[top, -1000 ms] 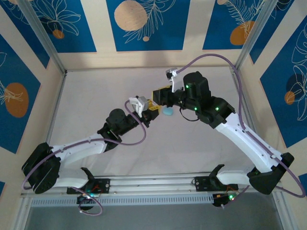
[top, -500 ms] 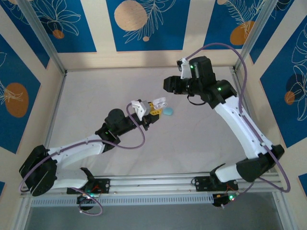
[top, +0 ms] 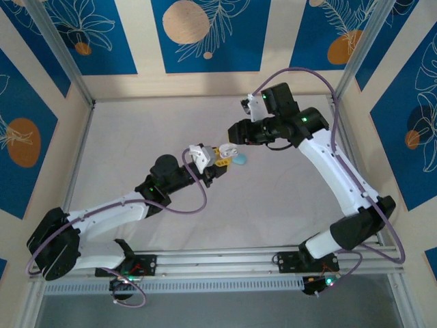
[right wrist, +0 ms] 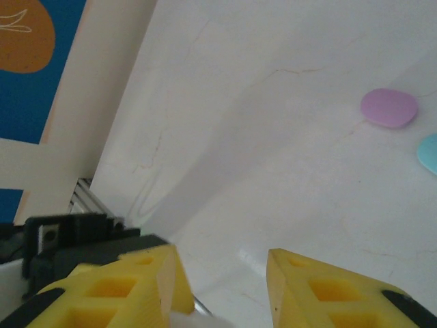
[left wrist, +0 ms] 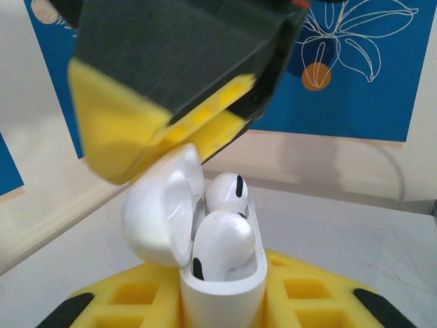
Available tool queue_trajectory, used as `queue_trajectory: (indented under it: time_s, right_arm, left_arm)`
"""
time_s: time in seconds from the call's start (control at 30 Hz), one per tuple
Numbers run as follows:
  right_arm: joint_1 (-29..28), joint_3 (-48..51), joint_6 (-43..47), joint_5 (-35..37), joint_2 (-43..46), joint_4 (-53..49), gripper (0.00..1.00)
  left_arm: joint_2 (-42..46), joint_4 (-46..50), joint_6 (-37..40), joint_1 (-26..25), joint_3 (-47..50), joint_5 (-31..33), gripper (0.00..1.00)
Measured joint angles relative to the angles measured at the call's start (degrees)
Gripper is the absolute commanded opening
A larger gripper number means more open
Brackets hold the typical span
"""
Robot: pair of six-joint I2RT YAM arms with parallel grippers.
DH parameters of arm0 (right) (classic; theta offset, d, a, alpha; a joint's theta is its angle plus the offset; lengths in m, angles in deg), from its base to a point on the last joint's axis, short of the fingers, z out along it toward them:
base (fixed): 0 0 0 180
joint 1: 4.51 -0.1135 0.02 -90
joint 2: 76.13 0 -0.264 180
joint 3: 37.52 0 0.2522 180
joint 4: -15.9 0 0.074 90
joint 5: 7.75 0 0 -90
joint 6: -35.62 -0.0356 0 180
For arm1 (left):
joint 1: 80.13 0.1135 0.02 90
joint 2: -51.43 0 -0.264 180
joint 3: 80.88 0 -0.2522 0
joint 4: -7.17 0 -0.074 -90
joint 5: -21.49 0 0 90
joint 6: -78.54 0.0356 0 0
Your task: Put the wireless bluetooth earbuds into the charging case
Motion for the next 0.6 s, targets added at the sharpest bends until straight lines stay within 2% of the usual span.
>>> queue_trajectory:
  time_s: [0.2,0.4,0.47,0.6]
  right_arm:
    - [0.3,4.2,0.3,-2.8,4.3,-0.1,0.41]
    - [1.6,6.4,-1.1,-1.1,5.7,1.4,0.48]
    - [3.3,8.5,-2.6,0.7,7.1,2.3,0.49]
    - [10.4,14.2,-7.1,2.8,10.1,3.8,0.48]
  left_arm:
    - [0.0,0.1,-1.0,0.0,-0.1,1.2,0.27]
    - [0.0,1.2,-2.5,0.0,-0.2,1.3,0.28]
    - [0.0,3.1,-3.8,0.0,-0.5,1.2,0.28]
    - [-1.4,9.0,-9.6,0.0,-1.9,0.5,0.28]
